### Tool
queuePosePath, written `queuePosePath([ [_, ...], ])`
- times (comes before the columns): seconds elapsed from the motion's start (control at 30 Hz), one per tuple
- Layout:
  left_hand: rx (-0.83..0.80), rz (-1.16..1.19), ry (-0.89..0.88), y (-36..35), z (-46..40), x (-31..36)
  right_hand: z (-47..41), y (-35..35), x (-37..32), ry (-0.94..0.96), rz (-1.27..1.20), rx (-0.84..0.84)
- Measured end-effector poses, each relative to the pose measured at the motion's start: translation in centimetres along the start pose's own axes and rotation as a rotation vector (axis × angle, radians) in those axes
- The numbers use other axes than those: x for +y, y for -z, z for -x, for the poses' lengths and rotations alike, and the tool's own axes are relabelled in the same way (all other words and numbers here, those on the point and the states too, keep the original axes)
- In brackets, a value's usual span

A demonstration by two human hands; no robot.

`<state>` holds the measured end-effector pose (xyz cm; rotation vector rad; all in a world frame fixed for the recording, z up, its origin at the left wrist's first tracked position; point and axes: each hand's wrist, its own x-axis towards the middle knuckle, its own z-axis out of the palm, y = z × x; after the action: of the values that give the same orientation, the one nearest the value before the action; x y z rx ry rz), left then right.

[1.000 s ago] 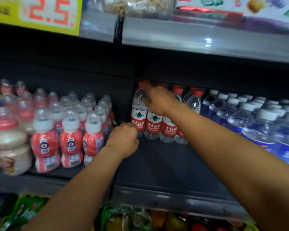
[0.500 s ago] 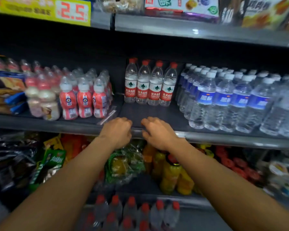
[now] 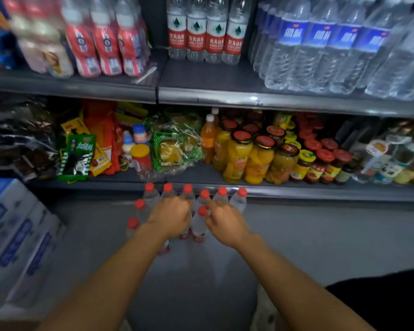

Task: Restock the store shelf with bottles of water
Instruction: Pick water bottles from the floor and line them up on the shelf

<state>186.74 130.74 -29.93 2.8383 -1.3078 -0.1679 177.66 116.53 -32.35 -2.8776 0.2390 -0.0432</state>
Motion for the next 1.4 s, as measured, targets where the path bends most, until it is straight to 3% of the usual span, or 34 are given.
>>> queuePosePath([
  [0.3,-0.254,0.048,0.067,-12.2,2.1,0.6,2.9,-10.1,1.2,-0.168,-0.103,-0.155],
  [0.43,-0.296,0.031,0.061,-15.3,0.9,0.6,2.0,-12.6,2.5,-0.284,-0.162,-0.186],
  [0.67,-0.348,0.073,0.075,-19.7,-1.3,0.0,-2.0,-14.8,4.7,-0.366,-0.293,-0.083],
  [0.97,-0.419,0.039,0.027,-22.4,-2.9,0.3,-5.5,-16.8,5.7,-0.349,-0.443,0.006],
  [1.4,-0.298,0.021,0.066,-18.5,-2.1,0.3,-4.3,-12.9,5.7,-0.318,-0.429,0.032],
])
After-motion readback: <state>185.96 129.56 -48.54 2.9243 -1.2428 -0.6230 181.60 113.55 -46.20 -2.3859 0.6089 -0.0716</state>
